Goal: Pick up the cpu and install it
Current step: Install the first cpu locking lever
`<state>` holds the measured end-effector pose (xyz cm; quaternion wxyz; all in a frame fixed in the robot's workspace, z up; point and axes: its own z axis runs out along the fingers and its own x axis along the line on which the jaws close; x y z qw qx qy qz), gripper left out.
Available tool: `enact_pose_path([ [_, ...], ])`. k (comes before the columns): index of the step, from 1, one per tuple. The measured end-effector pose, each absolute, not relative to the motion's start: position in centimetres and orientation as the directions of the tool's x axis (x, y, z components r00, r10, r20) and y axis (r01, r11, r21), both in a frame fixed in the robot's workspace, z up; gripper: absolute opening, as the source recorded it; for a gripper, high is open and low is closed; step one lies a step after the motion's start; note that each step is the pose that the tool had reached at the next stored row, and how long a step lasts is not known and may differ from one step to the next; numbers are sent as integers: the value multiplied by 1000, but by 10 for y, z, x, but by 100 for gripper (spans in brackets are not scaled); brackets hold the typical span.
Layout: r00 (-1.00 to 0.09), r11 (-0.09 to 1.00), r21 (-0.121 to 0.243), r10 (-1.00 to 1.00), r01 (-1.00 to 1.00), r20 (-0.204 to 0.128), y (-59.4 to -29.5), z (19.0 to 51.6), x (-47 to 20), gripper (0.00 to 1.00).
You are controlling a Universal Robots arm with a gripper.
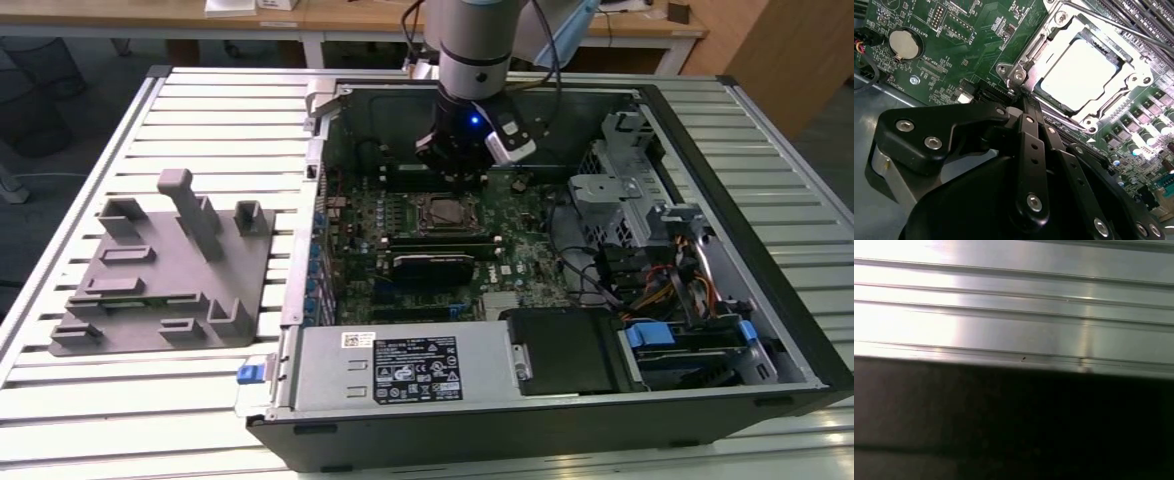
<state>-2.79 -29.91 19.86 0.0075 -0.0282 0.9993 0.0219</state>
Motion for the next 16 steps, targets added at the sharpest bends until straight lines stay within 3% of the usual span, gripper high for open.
enact_pose_path([
  [16, -998, 998, 39, -56, -57, -16, -299, 200, -29, 11],
])
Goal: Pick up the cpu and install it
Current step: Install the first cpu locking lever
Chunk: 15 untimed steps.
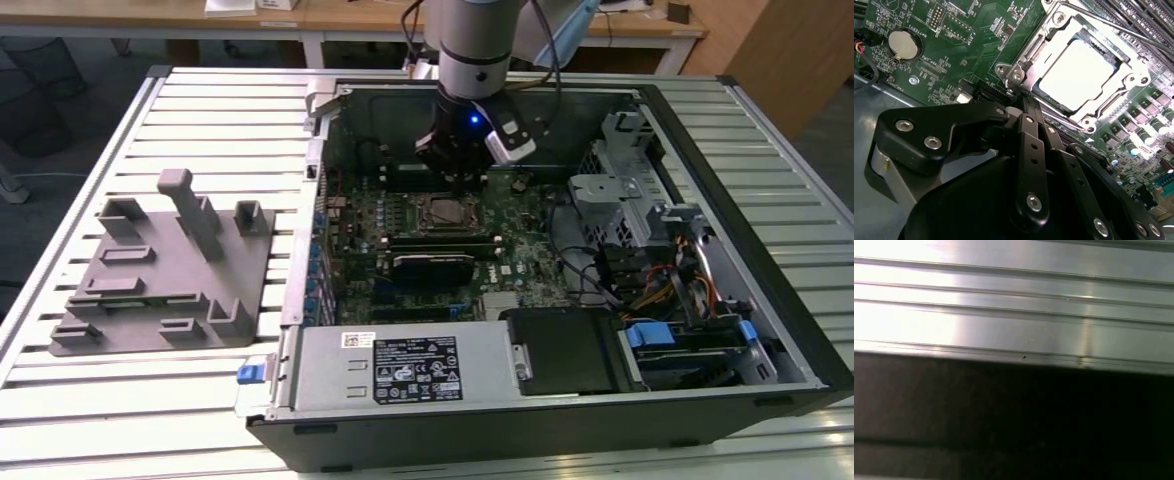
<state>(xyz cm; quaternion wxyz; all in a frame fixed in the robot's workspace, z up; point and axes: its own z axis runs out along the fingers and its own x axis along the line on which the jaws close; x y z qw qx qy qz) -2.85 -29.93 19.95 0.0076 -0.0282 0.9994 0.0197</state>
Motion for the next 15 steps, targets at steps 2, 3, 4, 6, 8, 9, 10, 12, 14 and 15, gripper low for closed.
enact_pose_path([
  [2, -998, 998, 32, -56, -57, -16, -299, 198, -29, 11],
  [3, -998, 998, 29, -56, -57, -15, -299, 198, -29, 11],
  [4, -998, 998, 27, -56, -57, -15, -299, 197, -29, 11],
  [6, -998, 998, 25, -56, -57, -15, -299, 197, -28, 11],
  [8, -998, 998, 25, -56, -57, -15, -299, 196, -29, 11],
  [9, -998, 998, 25, -56, -57, -15, -299, 196, -29, 11],
  [10, -998, 998, 25, -56, -57, -15, -299, 196, -28, 11],
  [12, -998, 998, 31, -56, -57, -16, -299, 196, -28, 11],
  [14, -998, 997, 42, -56, -57, -16, -299, 196, -28, 11],
  [15, -998, 997, 48, -56, -57, -17, -299, 196, -28, 11],
])
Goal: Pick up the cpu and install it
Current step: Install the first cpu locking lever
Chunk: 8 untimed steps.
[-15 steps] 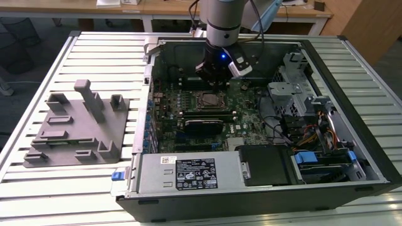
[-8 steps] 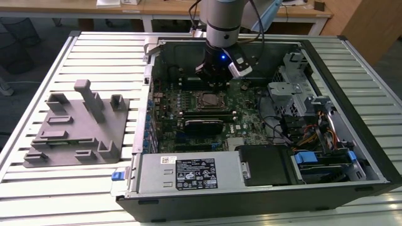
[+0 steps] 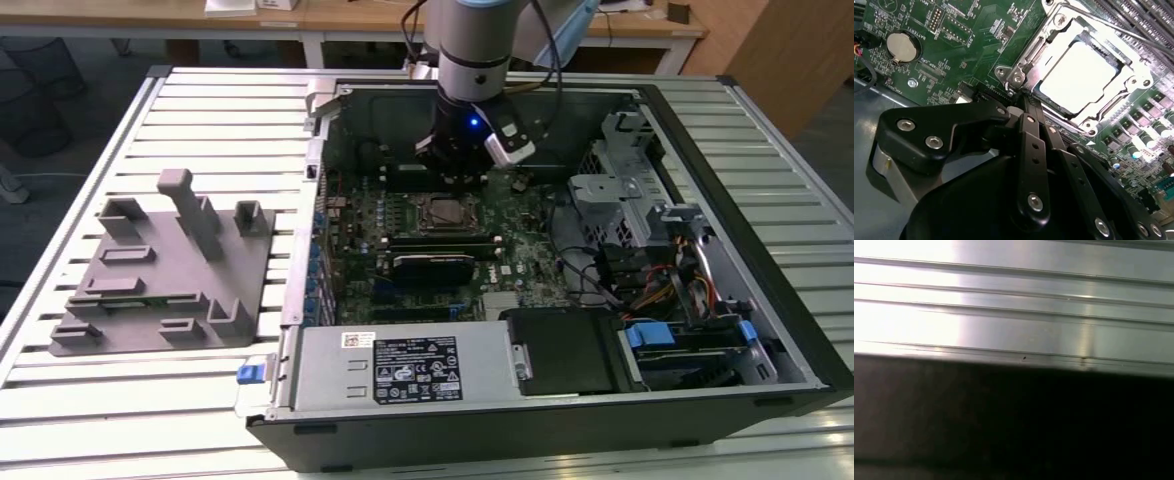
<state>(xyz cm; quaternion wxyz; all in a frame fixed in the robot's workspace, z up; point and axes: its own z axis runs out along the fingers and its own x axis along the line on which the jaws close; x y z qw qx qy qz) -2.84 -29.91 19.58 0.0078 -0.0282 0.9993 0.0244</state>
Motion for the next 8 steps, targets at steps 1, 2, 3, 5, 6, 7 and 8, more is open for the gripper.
enact_pose_path([
  [1, -998, 997, 53, -56, -57, -18, -299, 196, -28, 11],
  [2, -998, 997, 56, -56, -57, -17, -299, 196, -28, 11],
  [3, -998, 997, 57, -56, -57, -18, -299, 197, -28, 11],
  [5, -998, 997, 57, -56, -57, -17, -299, 202, -28, 11],
  [6, -998, 997, 57, -56, -57, -17, -299, 204, -28, 11],
  [7, -998, 997, 57, -56, -57, -17, -299, 207, -28, 11],
  [8, -998, 997, 57, -56, -57, -17, -299, 209, -28, 11],
])
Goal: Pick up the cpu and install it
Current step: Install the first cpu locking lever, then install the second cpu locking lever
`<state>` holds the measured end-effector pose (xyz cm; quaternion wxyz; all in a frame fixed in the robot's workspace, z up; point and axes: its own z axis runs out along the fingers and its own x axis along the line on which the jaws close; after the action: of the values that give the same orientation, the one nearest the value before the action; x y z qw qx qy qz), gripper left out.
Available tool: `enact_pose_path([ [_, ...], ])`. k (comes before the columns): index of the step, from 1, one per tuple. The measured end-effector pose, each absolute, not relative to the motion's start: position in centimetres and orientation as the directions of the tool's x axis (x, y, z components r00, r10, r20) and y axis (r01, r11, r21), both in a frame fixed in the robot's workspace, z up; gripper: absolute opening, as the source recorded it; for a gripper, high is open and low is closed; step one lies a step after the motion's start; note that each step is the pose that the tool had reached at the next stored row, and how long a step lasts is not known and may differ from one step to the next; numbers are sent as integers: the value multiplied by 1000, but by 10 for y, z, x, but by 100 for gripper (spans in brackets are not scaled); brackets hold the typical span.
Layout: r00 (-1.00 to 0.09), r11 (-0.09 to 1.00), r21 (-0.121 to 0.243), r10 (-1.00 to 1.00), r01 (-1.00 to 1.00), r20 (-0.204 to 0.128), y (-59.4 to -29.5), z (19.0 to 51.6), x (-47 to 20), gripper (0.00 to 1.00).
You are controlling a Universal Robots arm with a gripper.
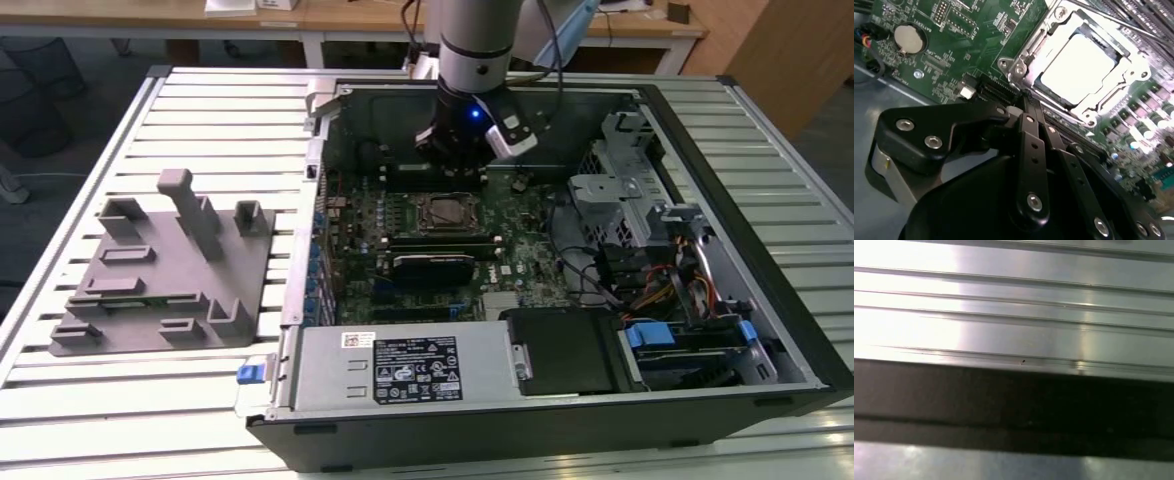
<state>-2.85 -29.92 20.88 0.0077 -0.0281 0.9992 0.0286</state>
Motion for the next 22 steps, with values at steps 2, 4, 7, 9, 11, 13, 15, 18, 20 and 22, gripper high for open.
enact_pose_path([
  [2, -998, 997, 57, -56, -57, -17, -300, 209, -28, 11],
  [4, -998, 997, 57, -56, -57, -17, -302, 210, -28, 11],
  [7, -998, 997, 57, -56, -57, -17, -305, 210, -28, 11],
  [9, -998, 997, 57, -56, -57, -17, -306, 210, -28, 11],
  [11, -998, 997, 57, -56, -57, -17, -306, 209, -28, 11],
  [13, -998, 997, 57, -56, -57, -17, -306, 210, -28, 11],
  [15, -998, 997, 57, -56, -57, -17, -307, 210, -28, 11],
  [18, -998, 997, 57, -56, -57, -17, -307, 210, -28, 11],
  [20, -998, 997, 57, -56, -57, -17, -308, 210, -28, 11],
  [22, -998, 997, 57, -56, -57, -17, -309, 210, -28, 11],
])
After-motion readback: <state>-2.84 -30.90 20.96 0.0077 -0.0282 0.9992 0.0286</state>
